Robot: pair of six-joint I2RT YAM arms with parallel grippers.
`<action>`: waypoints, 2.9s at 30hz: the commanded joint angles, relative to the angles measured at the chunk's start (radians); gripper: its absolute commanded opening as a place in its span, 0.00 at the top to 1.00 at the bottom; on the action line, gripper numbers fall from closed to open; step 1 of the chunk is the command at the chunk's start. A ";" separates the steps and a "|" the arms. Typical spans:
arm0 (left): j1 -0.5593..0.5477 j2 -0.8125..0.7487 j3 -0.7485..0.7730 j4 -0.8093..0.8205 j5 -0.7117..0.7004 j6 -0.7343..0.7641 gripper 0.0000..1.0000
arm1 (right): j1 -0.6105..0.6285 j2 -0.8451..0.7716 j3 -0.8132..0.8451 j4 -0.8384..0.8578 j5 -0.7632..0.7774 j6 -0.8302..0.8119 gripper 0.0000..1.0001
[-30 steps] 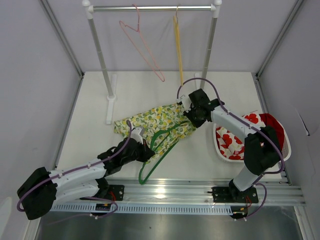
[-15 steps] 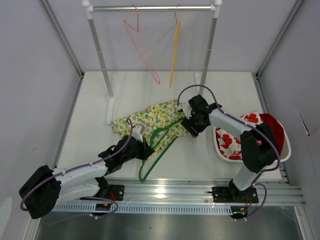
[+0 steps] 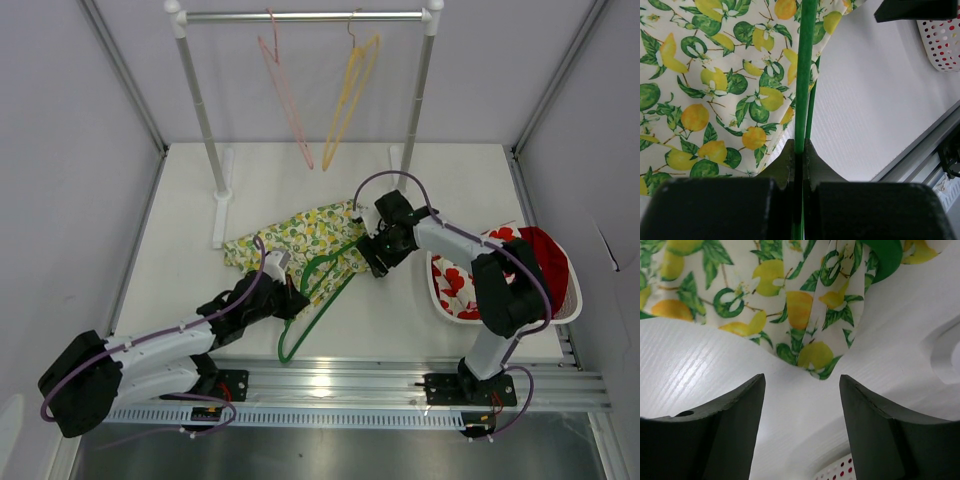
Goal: Place the skirt on the hanger
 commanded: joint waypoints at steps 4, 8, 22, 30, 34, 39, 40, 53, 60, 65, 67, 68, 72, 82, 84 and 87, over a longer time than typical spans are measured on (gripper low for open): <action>0.016 -0.028 -0.026 -0.032 -0.004 0.015 1.00 | -0.011 0.091 0.024 0.087 -0.028 0.035 0.40; 0.017 -0.031 -0.031 -0.036 -0.004 0.018 1.00 | -0.019 0.102 0.021 0.130 0.012 0.043 0.56; 0.027 -0.037 -0.040 -0.012 -0.021 0.008 1.00 | -0.080 0.001 0.211 -0.032 0.104 -0.029 0.92; 0.028 0.001 -0.022 0.011 -0.031 0.021 1.00 | -0.104 -0.004 0.268 -0.108 0.143 -0.074 0.91; 0.031 0.017 -0.015 0.008 -0.027 0.024 1.00 | -0.129 0.022 0.318 -0.138 0.147 -0.080 0.90; 0.034 0.043 -0.028 0.024 -0.024 0.010 1.00 | -0.147 0.057 0.374 -0.178 0.141 -0.088 0.88; 0.034 0.047 -0.028 0.022 -0.028 0.010 1.00 | -0.154 0.068 0.380 -0.181 0.140 -0.091 0.88; 0.034 0.125 -0.023 0.096 0.030 0.011 1.00 | -0.108 -0.054 0.202 -0.171 0.098 -0.111 0.47; 0.034 0.179 -0.003 0.129 0.045 0.016 1.00 | 0.117 -0.274 0.038 -0.084 -0.051 -0.147 0.39; 0.034 0.190 0.003 0.146 0.059 0.008 1.00 | 0.294 -0.296 -0.088 0.081 -0.017 -0.184 0.39; 0.036 0.196 0.004 0.143 0.061 0.005 1.00 | 0.326 -0.288 -0.145 0.150 -0.008 -0.203 0.40; 0.037 0.199 0.009 0.142 0.067 0.007 1.00 | 0.328 -0.291 -0.166 0.179 -0.009 -0.215 0.40; 0.040 0.210 0.009 0.137 0.081 0.008 1.00 | 0.333 -0.300 -0.261 0.301 0.025 -0.244 0.41; 0.050 0.204 0.011 0.123 0.090 0.021 1.00 | 0.348 -0.292 -0.416 0.653 0.132 -0.269 0.56; 0.050 0.204 0.015 0.116 0.091 0.024 1.00 | 0.351 -0.285 -0.442 0.714 0.143 -0.284 0.59; 0.050 0.201 0.019 0.117 0.093 0.024 1.00 | 0.351 -0.270 -0.456 0.762 0.150 -0.295 0.60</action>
